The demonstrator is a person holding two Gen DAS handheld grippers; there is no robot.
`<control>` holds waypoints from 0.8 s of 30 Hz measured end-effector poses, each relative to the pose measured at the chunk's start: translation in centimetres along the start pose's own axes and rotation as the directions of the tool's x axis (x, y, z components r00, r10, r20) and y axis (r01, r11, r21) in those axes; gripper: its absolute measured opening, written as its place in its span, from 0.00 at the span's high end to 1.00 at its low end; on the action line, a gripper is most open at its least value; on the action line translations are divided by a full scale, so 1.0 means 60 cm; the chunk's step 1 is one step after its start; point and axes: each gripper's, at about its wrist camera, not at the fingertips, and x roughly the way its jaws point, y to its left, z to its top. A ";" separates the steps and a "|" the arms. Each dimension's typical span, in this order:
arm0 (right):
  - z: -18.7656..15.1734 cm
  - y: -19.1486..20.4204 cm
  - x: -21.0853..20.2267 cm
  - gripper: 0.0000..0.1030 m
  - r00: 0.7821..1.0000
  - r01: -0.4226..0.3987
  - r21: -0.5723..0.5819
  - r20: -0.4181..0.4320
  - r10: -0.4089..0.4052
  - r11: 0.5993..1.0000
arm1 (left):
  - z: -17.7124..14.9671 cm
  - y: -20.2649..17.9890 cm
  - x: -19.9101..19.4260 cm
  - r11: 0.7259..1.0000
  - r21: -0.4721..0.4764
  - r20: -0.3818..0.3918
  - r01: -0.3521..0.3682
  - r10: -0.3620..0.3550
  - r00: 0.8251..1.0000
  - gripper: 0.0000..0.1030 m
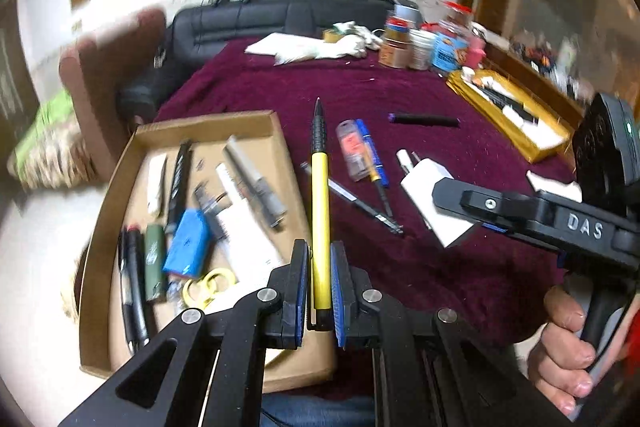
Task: Organize rigid objects
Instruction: 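Carry the charger block and yellow pencil into the tray, open both tools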
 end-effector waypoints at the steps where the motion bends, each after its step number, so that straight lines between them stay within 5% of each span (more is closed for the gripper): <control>1: 0.000 0.010 0.006 0.54 1.000 0.000 -0.015 -0.005 0.000 1.000 | 0.000 0.017 -0.003 0.999 -0.029 -0.008 0.015 -0.016 1.000 0.91; 4: 0.005 0.043 0.035 0.54 0.999 -0.005 -0.072 -0.035 0.003 0.997 | -0.003 0.080 -0.011 0.993 -0.117 -0.017 0.026 -0.028 0.999 0.91; 10: 0.019 0.093 0.106 0.54 0.996 -0.012 -0.156 -0.092 -0.003 0.988 | -0.003 0.179 -0.005 0.971 -0.230 -0.029 -0.061 0.056 0.998 0.91; 24: 0.090 0.132 0.293 0.55 0.971 0.128 -0.275 -0.160 -0.177 0.953 | 0.012 0.225 0.108 0.960 -0.196 -0.131 -0.199 0.176 0.976 0.90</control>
